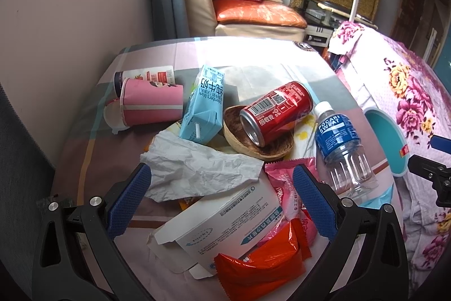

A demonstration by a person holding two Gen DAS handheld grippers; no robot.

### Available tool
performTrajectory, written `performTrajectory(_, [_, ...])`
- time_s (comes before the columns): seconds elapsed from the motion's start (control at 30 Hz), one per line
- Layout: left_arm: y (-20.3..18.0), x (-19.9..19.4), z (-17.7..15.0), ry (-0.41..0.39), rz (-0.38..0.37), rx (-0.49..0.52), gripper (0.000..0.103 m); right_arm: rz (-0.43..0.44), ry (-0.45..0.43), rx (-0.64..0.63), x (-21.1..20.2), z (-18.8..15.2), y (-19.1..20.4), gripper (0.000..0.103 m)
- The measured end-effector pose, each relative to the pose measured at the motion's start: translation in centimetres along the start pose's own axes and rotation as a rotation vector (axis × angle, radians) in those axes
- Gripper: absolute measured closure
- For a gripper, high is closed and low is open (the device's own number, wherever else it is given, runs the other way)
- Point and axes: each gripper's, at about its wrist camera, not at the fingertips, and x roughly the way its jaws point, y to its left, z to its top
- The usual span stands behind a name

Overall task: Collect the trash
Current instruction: 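Grasp the blue Pocari Sweat bottle with the right tool while the left tool approaches the red cola can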

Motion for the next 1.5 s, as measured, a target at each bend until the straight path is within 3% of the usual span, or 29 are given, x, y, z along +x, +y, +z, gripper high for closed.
performTrajectory(0.5, [0.9,0.2,0.0,-0.001,-0.001,-0.005,0.003,-0.004,0.019,0.0,0.6,0.0,0.3,0.006])
performTrajectory(0.9, [1.0,3.2,1.3,0.058,-0.029,0.106,0.003,0.186,0.175,0.031,6.7,3.3,1.6,0.006])
performTrajectory(0.97, [1.1,3.7,1.5,0.073,-0.032,0.122,0.003,0.23,0.21,0.06,7.9,3.8,1.7,0.01])
performTrajectory(1.1, [1.4,4.5,2.0,0.087,-0.045,0.135,0.003,0.303,0.269,0.081,9.8,4.3,2.4,0.029])
performTrajectory(1.3, [1.5,5.1,3.2,0.098,-0.073,0.149,0.003,0.342,0.328,0.093,12.3,4.7,3.3,0.029])
performTrajectory(1.37, [1.1,5.5,3.6,0.105,-0.077,0.174,0.003,0.34,0.341,0.089,12.8,4.7,3.5,0.04])
performTrajectory(1.5, [-0.3,6.6,4.5,0.121,-0.088,0.246,0.003,0.353,0.327,0.086,12.4,4.9,3.1,0.039])
